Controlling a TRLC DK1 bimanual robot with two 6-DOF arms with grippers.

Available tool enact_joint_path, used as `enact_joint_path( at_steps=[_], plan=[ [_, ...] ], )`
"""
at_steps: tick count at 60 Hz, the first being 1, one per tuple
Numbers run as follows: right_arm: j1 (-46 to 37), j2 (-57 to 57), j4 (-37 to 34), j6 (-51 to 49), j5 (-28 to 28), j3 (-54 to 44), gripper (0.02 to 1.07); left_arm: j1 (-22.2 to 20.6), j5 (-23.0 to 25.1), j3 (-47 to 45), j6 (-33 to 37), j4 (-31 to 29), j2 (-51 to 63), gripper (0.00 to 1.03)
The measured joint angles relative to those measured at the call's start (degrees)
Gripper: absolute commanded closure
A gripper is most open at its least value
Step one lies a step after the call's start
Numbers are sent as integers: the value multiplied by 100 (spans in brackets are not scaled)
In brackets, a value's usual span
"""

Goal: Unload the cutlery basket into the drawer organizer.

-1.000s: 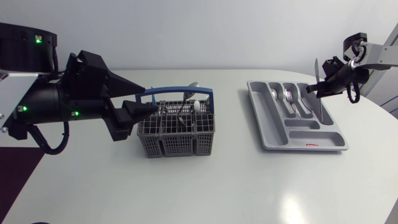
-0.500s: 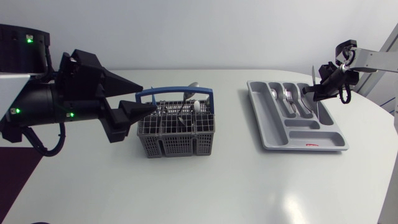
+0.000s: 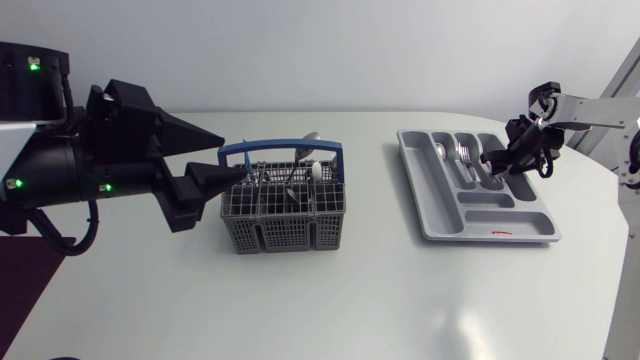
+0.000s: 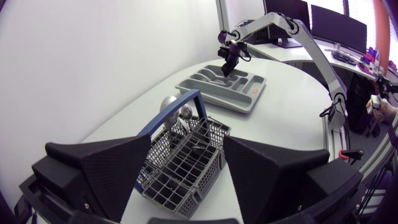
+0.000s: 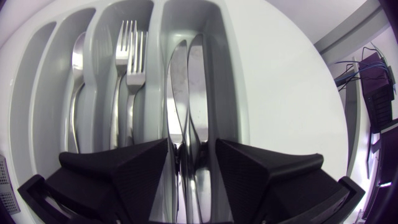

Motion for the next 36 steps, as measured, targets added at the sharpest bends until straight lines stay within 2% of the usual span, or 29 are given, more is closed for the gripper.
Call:
enact_joint_path(
  at_steps=[13,27,32,36],
  plan=[
    [417,-1934,739,-68,-295,-1950,17,153,0,-164,24,2,-61,9],
    [1628,-4092,1215,-258,-1049,-3775,18,282,-2,-420,133,50,-63,13],
    [2065,-4625,1309,-310,-1287,-4343,18,284,0,-492,151,87,-63,22],
    [2417,-4946,1349,-330,-1386,-4712,22,282,0,-516,151,122,-57,28]
  ],
)
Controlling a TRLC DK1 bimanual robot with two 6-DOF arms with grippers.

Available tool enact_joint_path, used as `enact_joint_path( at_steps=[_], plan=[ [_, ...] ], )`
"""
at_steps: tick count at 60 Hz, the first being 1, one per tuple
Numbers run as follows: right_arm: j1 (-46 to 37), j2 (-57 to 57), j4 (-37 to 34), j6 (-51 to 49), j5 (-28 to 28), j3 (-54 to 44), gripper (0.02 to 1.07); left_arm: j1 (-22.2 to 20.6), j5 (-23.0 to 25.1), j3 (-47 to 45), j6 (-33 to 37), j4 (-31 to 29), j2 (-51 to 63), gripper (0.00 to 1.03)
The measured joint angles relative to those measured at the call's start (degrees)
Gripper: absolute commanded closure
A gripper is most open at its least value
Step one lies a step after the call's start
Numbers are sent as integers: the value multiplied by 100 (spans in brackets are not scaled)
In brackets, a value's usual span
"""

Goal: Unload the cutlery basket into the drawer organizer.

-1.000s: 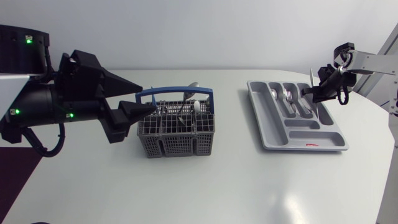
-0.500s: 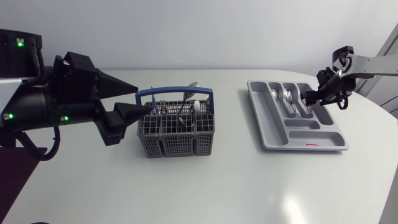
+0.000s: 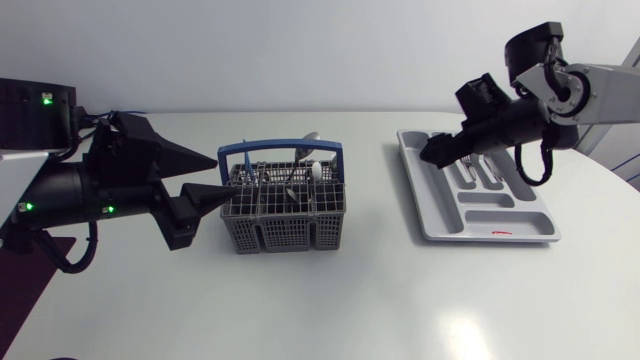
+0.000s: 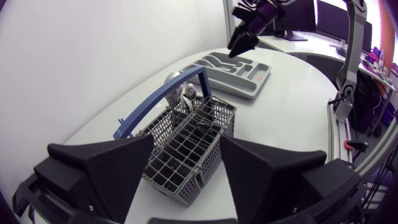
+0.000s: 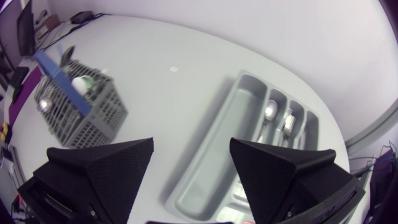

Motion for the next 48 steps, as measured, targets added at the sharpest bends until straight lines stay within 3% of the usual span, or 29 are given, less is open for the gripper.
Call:
enact_joint_path(
  at_steps=[16,37,48],
  plan=[
    [1425,-691,426,0,-168,-861,22,2,0,-120,2,273,162,44],
    [2310,-713,619,48,-20,-903,22,0,4,-299,48,896,909,73],
    [2433,-713,695,48,-9,-905,22,0,2,-299,63,1386,1620,75]
  ],
)
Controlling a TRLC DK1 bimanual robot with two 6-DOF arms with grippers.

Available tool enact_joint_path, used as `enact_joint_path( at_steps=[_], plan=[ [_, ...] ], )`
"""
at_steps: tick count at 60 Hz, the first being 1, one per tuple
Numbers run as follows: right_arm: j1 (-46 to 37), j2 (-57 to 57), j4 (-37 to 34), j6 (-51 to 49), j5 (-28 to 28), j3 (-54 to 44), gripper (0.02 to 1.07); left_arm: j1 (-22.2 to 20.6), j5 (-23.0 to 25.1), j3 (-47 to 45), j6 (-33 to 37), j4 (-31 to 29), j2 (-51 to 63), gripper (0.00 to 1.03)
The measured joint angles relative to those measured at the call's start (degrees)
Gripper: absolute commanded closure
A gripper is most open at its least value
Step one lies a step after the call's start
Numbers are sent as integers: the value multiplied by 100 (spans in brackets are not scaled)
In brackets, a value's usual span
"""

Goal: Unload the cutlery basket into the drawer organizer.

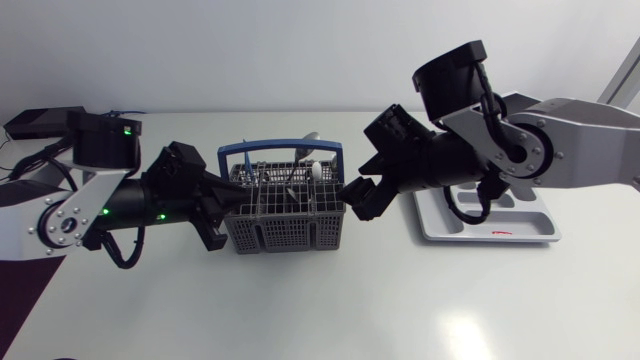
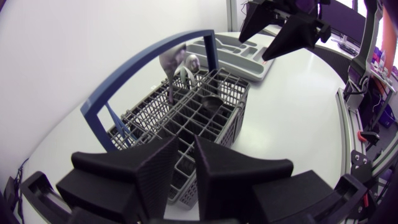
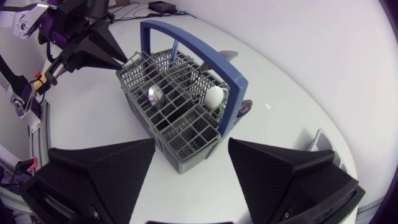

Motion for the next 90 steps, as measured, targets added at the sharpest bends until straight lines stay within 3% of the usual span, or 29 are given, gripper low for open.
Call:
enact_joint_path(
  at_steps=[16,38,46,52,63,78,90],
  plan=[
    [205,-2,111,111,160,-229,21,-7,-46,37,2,166,675,79],
    [1156,0,658,219,1091,-249,21,-155,-90,42,-26,149,584,78],
    [1276,13,706,216,1204,-251,21,-170,-20,33,-26,144,330,59],
    [1276,24,734,216,1209,-262,21,-262,4,11,48,146,107,37],
    [1266,-11,756,212,1207,-481,21,-538,4,-42,804,146,-146,18],
    [1233,-387,752,120,1202,-876,21,-901,-271,-42,2433,116,-262,14],
    [1178,-632,756,59,1202,-960,21,-1180,-651,42,3923,-308,-208,14]
  ],
)
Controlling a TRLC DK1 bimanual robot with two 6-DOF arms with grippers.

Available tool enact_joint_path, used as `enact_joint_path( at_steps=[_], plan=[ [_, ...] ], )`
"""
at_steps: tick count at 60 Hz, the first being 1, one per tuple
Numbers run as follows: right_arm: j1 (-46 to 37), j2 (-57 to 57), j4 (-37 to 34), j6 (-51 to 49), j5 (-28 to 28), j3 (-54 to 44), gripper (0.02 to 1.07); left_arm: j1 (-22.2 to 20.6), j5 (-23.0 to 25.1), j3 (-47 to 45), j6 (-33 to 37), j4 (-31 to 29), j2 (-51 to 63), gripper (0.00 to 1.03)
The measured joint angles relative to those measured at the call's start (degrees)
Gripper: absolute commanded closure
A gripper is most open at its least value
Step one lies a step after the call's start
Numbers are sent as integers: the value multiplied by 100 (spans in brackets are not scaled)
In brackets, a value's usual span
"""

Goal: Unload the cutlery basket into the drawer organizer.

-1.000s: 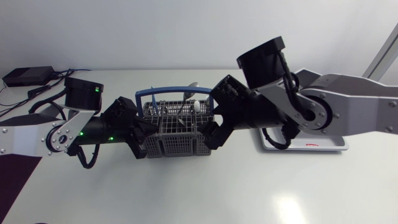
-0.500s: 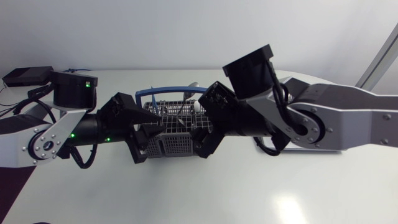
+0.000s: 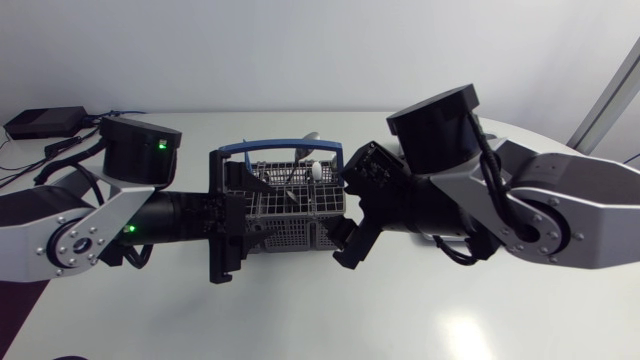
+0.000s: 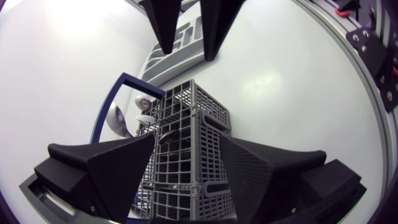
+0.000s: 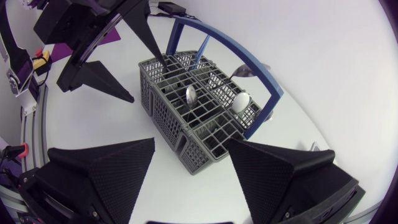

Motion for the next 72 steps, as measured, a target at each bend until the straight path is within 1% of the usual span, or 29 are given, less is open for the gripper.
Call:
enact_joint_path(
  at_steps=[8,13,24,33,36,39,40,41,45,53,56,64,72],
  plan=[
    [-11,-22,-2,-70,-2,-55,21,-52,-251,420,787,-407,254,14],
    [-15,-22,-4,-109,-2,-96,21,-66,-328,697,1126,-654,426,14],
    [-92,-22,0,-188,-44,-151,21,-177,-723,1292,1851,-1130,844,14],
    [-168,-26,2,-258,-79,-212,21,-214,-920,1650,2197,-1268,1128,18],
    [-188,-35,9,-260,-114,-230,21,-221,-964,1749,2282,-1311,1215,22],
    [-205,-52,17,-260,-151,-251,21,-227,-1023,1821,2361,-1316,1296,23],
    [-210,-55,20,-260,-151,-256,21,-234,-1040,1838,2382,-1318,1318,24],
    [-216,-61,20,-260,-155,-262,21,-240,-1047,1849,2417,-1327,1338,27],
    [-243,-70,22,-260,-177,-273,21,-271,-1086,1884,2483,-1335,1419,31],
    [-280,-92,39,-293,-197,-278,21,-339,-1152,1904,2610,-1338,1593,43],
    [-286,-98,61,-304,-199,-289,21,-341,-1152,1912,2612,-1342,1646,46],
    [-323,-131,66,-332,-273,-350,21,-372,-1174,1934,2629,-1329,1729,57],
    [-363,-144,85,-389,-321,-391,21,-376,-1198,1945,2636,-1237,1762,71]
  ],
)
